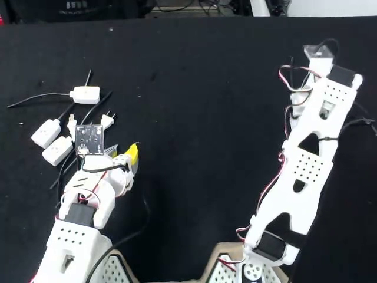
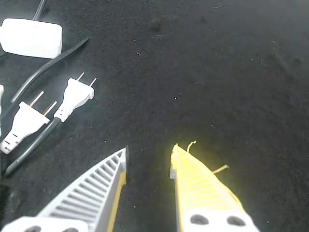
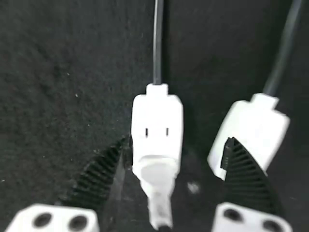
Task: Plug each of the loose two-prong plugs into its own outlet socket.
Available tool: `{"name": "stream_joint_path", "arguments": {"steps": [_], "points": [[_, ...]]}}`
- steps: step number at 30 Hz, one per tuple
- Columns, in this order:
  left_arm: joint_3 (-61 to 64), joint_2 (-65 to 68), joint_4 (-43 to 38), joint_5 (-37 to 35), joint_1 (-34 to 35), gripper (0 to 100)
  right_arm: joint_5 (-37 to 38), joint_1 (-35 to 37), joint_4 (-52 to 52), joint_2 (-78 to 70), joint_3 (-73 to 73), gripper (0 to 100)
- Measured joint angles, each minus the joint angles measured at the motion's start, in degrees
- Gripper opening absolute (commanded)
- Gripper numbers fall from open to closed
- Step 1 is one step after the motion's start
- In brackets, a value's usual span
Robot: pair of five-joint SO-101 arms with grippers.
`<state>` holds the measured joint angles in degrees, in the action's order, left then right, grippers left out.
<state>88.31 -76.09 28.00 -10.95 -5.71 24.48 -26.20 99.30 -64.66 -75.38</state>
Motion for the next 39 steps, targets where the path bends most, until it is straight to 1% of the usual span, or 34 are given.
{"name": "stream_joint_path", "arguments": {"steps": [3,6,10,13,20,25,28,31,35,39], "points": [[0.0,0.0,0.0,0.0,0.0,16,0.0,0.0,0.0,4.0,-0.1,19.6],[0.0,0.0,0.0,0.0,0.0,16,0.0,0.0,0.1,8.9,-0.1,15.8],[0.0,0.0,0.0,0.0,0.0,16,-0.4,0.0,0.1,17.1,0.4,12.9],[0.0,0.0,0.0,0.0,0.0,16,-3.1,1.6,0.1,24.4,5.0,12.2],[0.0,0.0,0.0,0.0,0.0,16,-4.2,10.1,0.1,47.1,26.8,12.3],[0.0,0.0,0.0,0.0,0.0,16,-4.4,18.0,0.2,63.3,41.8,12.3],[0.0,0.0,0.0,0.0,0.0,16,-4.4,24.3,-0.3,69.2,51.1,12.1],[0.0,0.0,0.0,0.0,0.0,16,-4.4,29.8,-4.9,71.4,62.5,12.1],[0.0,0.0,0.0,0.0,0.0,16,-5.1,36.0,-15.9,71.6,78.5,12.1],[0.0,0.0,0.0,0.0,0.3,16,-10.5,40.7,-25.5,71.6,89.5,12.0]]}}
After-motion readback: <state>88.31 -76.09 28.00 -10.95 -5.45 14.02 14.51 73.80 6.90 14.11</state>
